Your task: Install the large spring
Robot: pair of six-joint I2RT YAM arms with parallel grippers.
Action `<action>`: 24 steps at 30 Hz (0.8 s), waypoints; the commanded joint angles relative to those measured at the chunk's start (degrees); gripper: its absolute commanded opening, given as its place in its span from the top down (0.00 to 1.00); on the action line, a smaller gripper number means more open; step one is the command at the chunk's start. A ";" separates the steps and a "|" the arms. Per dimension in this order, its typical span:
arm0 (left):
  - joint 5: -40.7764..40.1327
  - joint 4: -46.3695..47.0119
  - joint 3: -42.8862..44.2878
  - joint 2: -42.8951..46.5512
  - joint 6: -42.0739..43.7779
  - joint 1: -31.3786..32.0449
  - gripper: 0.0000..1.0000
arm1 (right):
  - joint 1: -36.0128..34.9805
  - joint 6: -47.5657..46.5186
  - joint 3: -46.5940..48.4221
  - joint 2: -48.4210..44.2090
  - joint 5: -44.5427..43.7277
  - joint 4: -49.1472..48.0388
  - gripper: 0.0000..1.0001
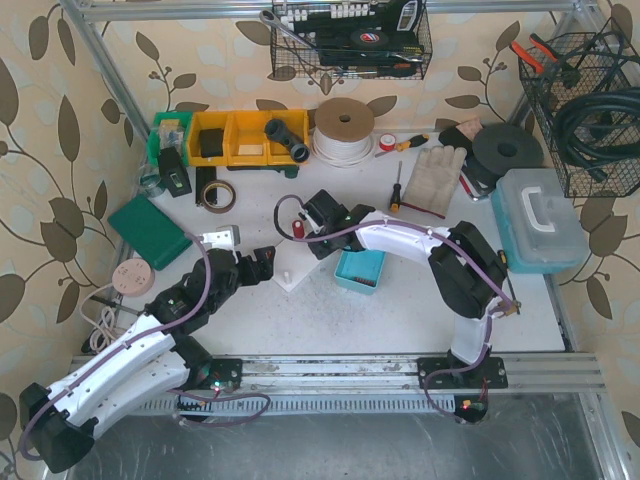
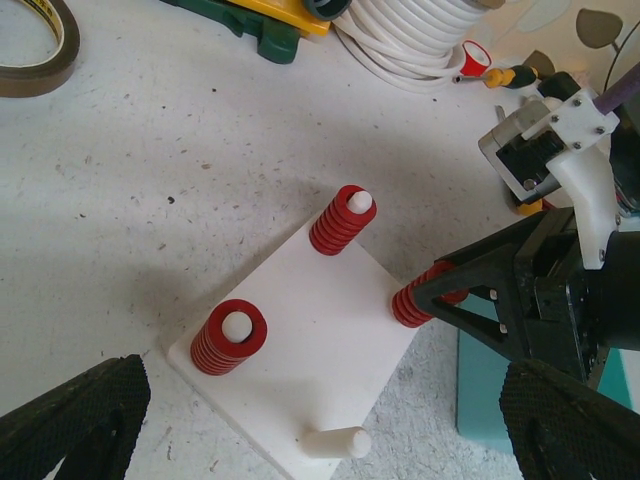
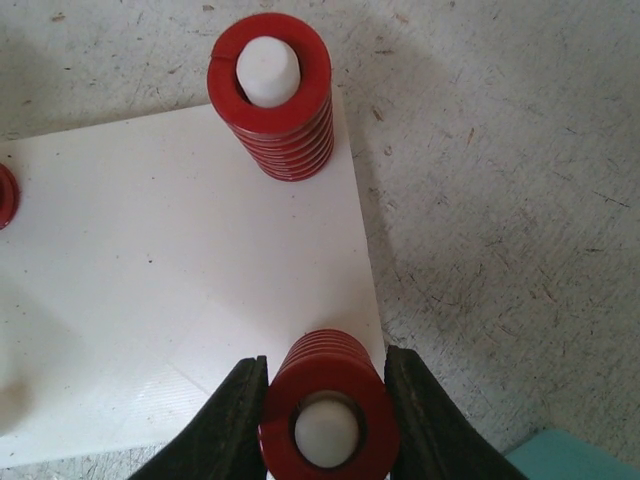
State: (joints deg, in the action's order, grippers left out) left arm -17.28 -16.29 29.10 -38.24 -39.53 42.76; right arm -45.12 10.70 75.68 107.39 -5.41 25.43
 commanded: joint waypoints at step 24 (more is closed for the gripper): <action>1.70 1.52 0.19 0.06 0.15 -0.84 0.02 | 2.83 4.96 2.90 -10.98 2.01 5.15 0.44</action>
State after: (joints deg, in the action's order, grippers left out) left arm -16.23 -16.23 29.08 -38.24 -39.53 42.68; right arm -43.09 14.06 77.28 102.65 -4.23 28.56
